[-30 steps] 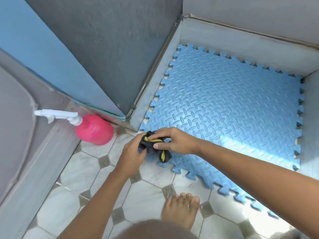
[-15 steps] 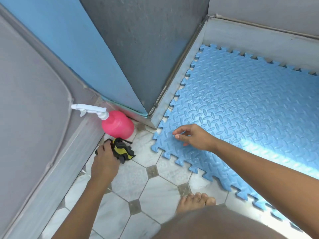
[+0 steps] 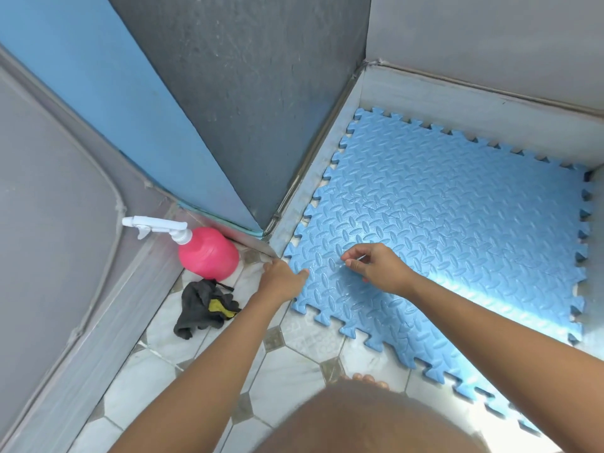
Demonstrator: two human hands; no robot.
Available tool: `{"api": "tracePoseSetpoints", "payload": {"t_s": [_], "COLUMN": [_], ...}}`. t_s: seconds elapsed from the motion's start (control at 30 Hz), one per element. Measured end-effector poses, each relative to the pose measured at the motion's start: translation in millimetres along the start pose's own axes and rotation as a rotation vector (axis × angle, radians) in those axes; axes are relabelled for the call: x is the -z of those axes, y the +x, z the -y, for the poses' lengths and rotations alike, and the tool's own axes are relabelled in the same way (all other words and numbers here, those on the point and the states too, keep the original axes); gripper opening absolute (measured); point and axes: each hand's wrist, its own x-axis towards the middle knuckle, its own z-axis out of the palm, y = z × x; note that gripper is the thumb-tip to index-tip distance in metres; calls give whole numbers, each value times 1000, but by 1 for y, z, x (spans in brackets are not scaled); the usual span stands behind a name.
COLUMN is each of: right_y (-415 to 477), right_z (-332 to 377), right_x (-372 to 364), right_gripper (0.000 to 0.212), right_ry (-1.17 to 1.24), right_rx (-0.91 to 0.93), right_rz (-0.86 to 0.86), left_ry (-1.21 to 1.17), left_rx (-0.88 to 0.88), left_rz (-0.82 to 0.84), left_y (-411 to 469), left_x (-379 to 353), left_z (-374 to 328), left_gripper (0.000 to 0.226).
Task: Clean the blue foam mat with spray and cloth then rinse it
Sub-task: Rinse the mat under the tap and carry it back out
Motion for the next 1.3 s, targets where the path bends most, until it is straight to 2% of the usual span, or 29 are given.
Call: {"api": "tracePoseSetpoints", "payload": {"t_s": [0.23,0.3,0.37,0.5,0.57,0.63,0.67,0.77,0.83,0.97,1.03,1.17,1.3], "right_y": [-22,-25,-29,-40,-50,-60,-64,-71,-70,-59,-49,-20,-2], "right_z": [29,42,56,70,70,71,72,83,98,149,185,278,385], "right_x": [47,59,72,98,109,118,123,136,142,167,186,222,239], "right_gripper": [10,10,10,11,11,11,11,13,14,19,20,29,33], "right_ry": [-11,1,11,-12,-21,-22,-24,-49,-53,-44,19,96,11], "right_rx": [17,32,49,71,69,68,69,81,104,226,300,493,744], "right_rz": [-107,-154,-194,-240,-257,-276,-288,-313,-325,-388,-454,-652,-748], "left_ry": [258,262,113,-607,-684,-581,-520,-355,-231,-213,-242,-149,-50], "left_rx": [-177,-203,-212,-213,-212,-200,-207,-247,-272,-358,-436,-564,-607], "left_rz": [-8,5,21,230,309,404,421,248,84,6,-55,-207,-357], "left_y": [-39,-53,-73,-97,-100,-96,-97,-98,-96,-101,-119,-153,-178], "left_x": [51,75,99,127,134,144,149,152,146,157,178,218,249], "left_z": [-25,-41,-63,-87,-91,-101,-110,-137,-136,-126,-131,-136,-128], "left_gripper": [79,72,68,47,53,72,72,46,44,47,46,36,32]}}
